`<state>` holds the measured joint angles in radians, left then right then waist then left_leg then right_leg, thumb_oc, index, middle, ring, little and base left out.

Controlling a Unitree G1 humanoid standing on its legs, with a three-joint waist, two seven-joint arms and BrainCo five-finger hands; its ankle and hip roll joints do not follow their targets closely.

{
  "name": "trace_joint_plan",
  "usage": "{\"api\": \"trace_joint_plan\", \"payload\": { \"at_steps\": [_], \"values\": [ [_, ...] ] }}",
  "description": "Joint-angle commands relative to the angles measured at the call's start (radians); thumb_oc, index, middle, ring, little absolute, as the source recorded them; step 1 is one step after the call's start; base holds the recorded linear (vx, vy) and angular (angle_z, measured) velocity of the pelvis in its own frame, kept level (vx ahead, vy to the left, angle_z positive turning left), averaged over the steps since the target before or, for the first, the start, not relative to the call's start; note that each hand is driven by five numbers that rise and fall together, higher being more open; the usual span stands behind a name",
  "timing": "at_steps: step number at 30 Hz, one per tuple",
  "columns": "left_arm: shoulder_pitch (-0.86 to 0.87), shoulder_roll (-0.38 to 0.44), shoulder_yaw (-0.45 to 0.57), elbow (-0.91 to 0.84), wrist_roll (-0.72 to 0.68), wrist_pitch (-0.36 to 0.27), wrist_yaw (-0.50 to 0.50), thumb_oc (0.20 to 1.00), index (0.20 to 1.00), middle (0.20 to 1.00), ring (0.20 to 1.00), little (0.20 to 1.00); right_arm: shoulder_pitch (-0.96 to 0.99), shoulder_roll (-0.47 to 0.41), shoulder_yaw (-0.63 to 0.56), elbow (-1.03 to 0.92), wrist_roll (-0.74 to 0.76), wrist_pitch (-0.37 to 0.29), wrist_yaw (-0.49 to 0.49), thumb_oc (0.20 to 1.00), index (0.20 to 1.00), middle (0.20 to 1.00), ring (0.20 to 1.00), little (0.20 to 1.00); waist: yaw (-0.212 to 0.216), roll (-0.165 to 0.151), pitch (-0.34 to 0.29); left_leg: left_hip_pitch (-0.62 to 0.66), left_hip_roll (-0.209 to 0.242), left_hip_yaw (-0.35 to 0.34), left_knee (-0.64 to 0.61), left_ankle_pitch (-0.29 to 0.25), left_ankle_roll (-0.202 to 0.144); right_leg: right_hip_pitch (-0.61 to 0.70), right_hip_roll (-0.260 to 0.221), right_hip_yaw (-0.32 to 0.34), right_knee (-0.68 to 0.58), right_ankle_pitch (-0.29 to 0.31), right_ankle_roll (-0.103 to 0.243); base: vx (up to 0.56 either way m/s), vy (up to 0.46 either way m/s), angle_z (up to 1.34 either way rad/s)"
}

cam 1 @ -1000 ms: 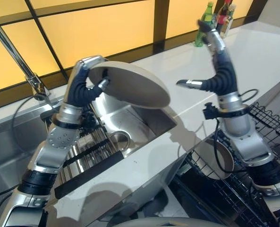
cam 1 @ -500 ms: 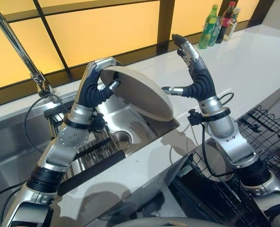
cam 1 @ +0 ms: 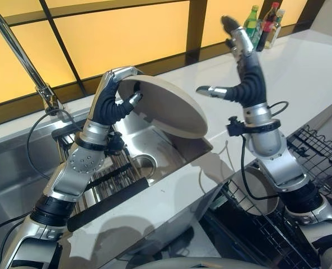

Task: Pick up plates and place into dishwasher.

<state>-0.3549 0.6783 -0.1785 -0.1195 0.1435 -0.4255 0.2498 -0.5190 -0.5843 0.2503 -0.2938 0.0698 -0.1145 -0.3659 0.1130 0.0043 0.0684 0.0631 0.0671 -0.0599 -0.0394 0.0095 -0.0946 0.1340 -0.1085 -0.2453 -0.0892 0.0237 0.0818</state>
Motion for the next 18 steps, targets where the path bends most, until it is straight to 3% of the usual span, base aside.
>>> {"api": "trace_joint_plan", "payload": {
  "at_steps": [1,9,14,18],
  "values": [
    [-0.128,0.045,-0.048,0.125,0.003,0.001,0.071,0.200,0.200,0.200,0.200,0.200,-0.066,-0.038,-0.037,-0.009,0.025,-0.042,-0.038,1.000,1.000,1.000,1.000,1.000,-0.019,0.005,-0.082,-0.064,0.031,0.039,-0.002,0.007,-0.008,-0.048,-0.042,0.011,0.191,-0.146,0.034,0.00,0.000,0.00],
    [-0.142,0.024,-0.056,0.249,0.006,0.021,0.099,0.200,0.200,0.200,0.200,0.200,-0.059,-0.043,-0.092,0.031,0.050,-0.055,-0.080,1.000,1.000,1.000,1.000,1.000,-0.043,0.007,-0.092,-0.056,0.036,0.054,-0.002,0.002,-0.009,-0.051,-0.038,0.028,0.185,-0.139,0.035,0.01,-0.006,-0.04],
    [-0.138,0.018,-0.047,0.286,0.016,0.003,0.110,0.200,0.200,0.200,0.200,0.200,-0.039,-0.027,-0.068,0.005,0.151,-0.051,0.063,1.000,1.000,1.000,1.000,1.000,-0.052,0.007,-0.092,-0.053,0.039,0.061,0.001,0.001,-0.008,-0.056,-0.038,0.037,0.190,-0.139,0.034,0.00,-0.001,-0.07],
    [-0.157,-0.008,-0.066,0.291,0.034,0.003,0.123,0.200,0.200,0.200,0.200,0.200,-0.042,0.006,0.002,-0.007,0.174,-0.010,0.165,1.000,1.000,1.000,1.000,1.000,-0.052,0.003,-0.093,-0.054,0.041,0.062,0.002,0.002,-0.010,-0.056,-0.037,0.038,0.190,-0.139,0.033,0.00,-0.008,-0.06]
  ]
}}
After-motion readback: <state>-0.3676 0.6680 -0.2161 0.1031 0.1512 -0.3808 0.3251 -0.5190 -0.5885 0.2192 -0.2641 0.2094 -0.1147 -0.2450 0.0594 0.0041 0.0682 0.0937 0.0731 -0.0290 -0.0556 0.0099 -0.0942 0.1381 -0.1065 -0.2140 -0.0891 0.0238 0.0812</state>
